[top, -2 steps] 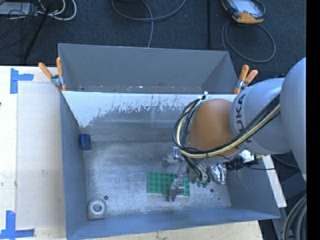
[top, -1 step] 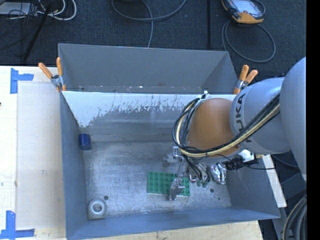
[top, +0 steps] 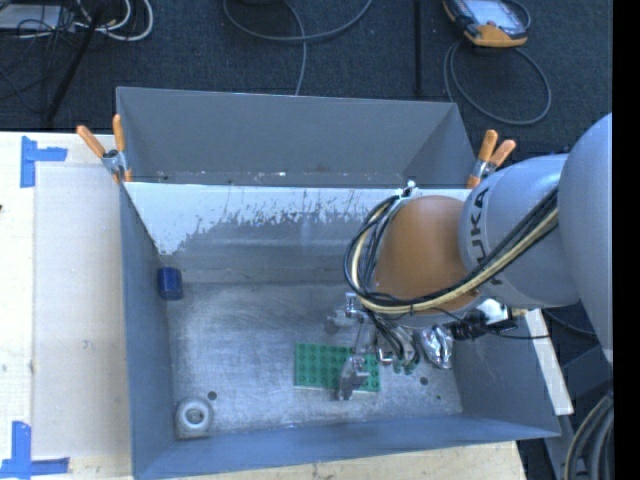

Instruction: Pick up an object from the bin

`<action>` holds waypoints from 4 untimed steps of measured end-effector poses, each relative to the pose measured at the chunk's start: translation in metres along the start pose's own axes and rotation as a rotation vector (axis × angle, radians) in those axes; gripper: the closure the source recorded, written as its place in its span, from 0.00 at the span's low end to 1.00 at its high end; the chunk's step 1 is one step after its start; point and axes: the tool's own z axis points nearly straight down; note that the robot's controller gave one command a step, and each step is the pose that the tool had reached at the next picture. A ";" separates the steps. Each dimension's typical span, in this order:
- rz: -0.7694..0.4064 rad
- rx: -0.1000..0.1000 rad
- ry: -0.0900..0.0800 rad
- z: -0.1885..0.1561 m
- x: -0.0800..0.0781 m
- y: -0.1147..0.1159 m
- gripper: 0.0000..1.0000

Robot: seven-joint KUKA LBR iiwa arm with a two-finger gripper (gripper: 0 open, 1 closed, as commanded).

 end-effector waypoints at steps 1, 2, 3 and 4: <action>0.003 0.000 0.000 0.000 0.000 0.000 0.00; 0.008 0.000 0.001 0.000 0.000 0.001 0.00; 0.009 0.000 0.002 -0.002 0.000 0.001 1.00; 0.012 0.000 -0.003 -0.037 0.000 0.001 1.00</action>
Offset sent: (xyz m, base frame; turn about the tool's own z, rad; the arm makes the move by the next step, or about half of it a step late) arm 0.0000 0.0000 0.0000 0.0000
